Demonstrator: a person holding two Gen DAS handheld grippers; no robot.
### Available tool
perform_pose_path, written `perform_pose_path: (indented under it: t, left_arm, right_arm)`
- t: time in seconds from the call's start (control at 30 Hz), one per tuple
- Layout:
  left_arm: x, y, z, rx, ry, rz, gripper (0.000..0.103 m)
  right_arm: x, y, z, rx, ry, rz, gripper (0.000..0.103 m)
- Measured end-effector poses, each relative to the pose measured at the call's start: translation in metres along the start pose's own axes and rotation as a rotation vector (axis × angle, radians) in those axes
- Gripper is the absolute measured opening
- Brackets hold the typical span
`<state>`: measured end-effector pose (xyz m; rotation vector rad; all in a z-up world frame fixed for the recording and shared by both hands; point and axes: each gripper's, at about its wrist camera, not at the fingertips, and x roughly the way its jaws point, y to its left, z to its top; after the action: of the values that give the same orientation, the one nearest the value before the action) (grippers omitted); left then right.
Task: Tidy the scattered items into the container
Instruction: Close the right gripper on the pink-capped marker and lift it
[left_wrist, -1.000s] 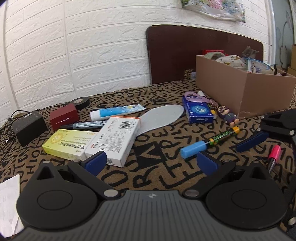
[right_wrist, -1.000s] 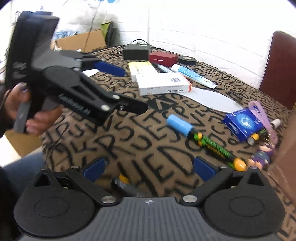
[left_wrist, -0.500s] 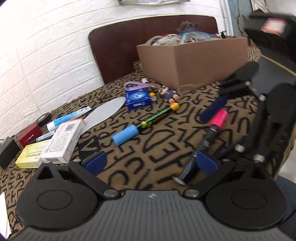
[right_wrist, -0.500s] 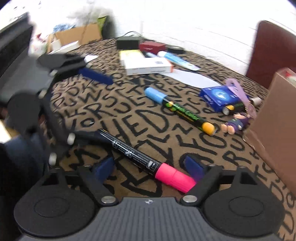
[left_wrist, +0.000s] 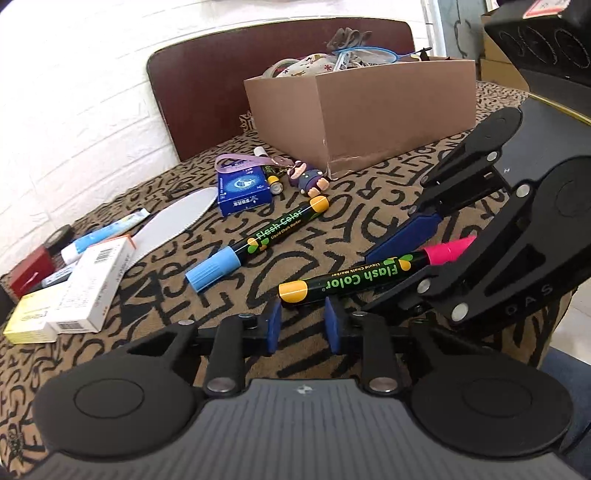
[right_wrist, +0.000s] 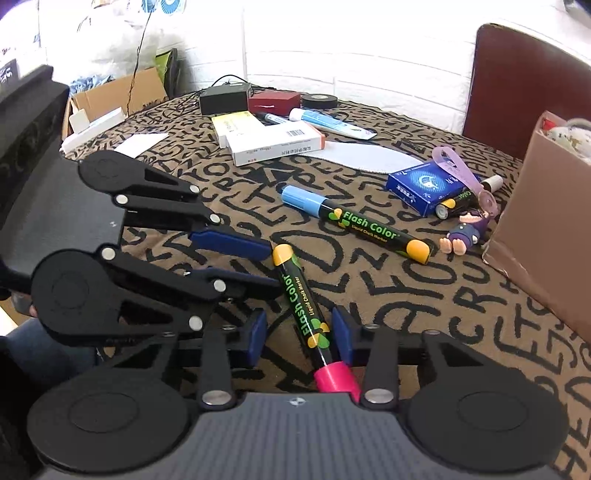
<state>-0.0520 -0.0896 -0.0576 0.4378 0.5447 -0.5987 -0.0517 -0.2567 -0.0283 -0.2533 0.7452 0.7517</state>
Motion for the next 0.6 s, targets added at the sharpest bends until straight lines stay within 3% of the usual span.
perform_pose_path:
  t: [0.1,0.2,0.27,0.33,0.4,0.53,0.6]
  left_arm:
    - [-0.003,0.000,0.002,0.013,-0.014,-0.002,0.027]
    - [-0.005,0.004,0.001,-0.003,-0.017,0.001,0.047]
    - [-0.002,0.004,0.000,0.000,-0.006,0.002,0.052]
    - [-0.002,0.004,0.000,-0.004,-0.010,0.020,0.070]
    - [-0.002,0.005,-0.001,-0.005,-0.017,-0.004,0.079]
    - [-0.003,-0.001,0.000,0.019,-0.010,-0.052,0.077]
    - [0.000,-0.003,0.000,0.023,-0.013,-0.023,0.077]
  right_arm:
    - [-0.004,-0.003,-0.002,0.006,-0.008,0.018,0.036]
    - [-0.012,0.002,-0.006,-0.020,0.008,-0.001,0.037]
    - [-0.016,0.003,-0.010,-0.018,0.010,-0.008,0.037]
    - [-0.018,0.004,-0.013,-0.015,0.010,-0.018,0.037]
    - [-0.019,0.003,-0.016,-0.011,0.004,-0.024,0.037]
    - [-0.015,0.005,-0.014,-0.024,0.002,-0.033,0.029]
    - [-0.010,0.010,-0.012,-0.047,0.001,-0.035,0.024]
